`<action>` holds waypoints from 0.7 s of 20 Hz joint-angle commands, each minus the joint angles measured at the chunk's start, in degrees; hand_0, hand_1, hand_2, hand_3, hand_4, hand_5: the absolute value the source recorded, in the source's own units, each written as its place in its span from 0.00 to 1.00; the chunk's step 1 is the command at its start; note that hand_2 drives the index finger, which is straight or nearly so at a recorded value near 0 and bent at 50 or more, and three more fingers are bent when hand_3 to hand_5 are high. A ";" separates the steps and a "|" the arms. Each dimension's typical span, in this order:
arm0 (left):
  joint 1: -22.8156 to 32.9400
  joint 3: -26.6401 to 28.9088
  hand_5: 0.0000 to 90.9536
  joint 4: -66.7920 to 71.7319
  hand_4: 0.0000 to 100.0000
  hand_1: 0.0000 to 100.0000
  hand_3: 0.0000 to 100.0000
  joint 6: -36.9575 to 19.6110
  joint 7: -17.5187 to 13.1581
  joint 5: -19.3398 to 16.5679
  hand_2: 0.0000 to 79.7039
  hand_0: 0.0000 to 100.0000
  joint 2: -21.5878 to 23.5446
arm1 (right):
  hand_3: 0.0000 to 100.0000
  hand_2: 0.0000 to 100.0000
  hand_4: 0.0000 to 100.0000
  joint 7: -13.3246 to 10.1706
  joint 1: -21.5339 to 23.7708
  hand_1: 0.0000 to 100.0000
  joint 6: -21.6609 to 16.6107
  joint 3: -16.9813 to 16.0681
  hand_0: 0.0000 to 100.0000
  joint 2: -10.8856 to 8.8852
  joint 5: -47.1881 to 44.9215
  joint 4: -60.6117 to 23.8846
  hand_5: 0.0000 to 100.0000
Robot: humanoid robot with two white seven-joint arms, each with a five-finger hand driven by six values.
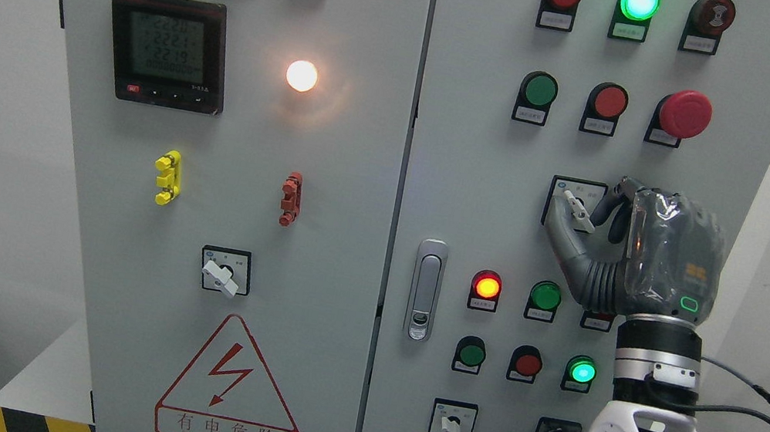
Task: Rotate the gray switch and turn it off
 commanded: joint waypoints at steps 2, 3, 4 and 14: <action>0.00 1.85 0.00 0.00 0.00 0.39 0.00 0.00 0.02 0.00 0.00 0.12 0.00 | 0.94 0.71 0.81 0.01 0.06 0.32 0.04 0.06 0.42 -1.50 0.00 0.20 0.95; 0.00 1.85 0.00 0.00 0.00 0.39 0.00 0.00 0.02 0.00 0.00 0.12 0.00 | 0.94 0.71 0.81 0.01 0.06 0.31 0.04 0.06 0.43 -1.41 0.00 0.20 0.95; 0.00 1.85 0.00 0.00 0.00 0.39 0.00 0.00 0.02 0.00 0.00 0.12 0.00 | 0.94 0.71 0.81 0.01 0.06 0.30 0.04 0.06 0.44 -1.41 -0.09 0.20 0.95; 0.00 1.85 0.00 0.00 0.00 0.39 0.00 0.00 0.02 0.00 0.00 0.12 0.00 | 0.96 0.74 0.82 0.01 0.06 0.29 0.13 0.33 0.49 -1.41 0.00 0.55 0.95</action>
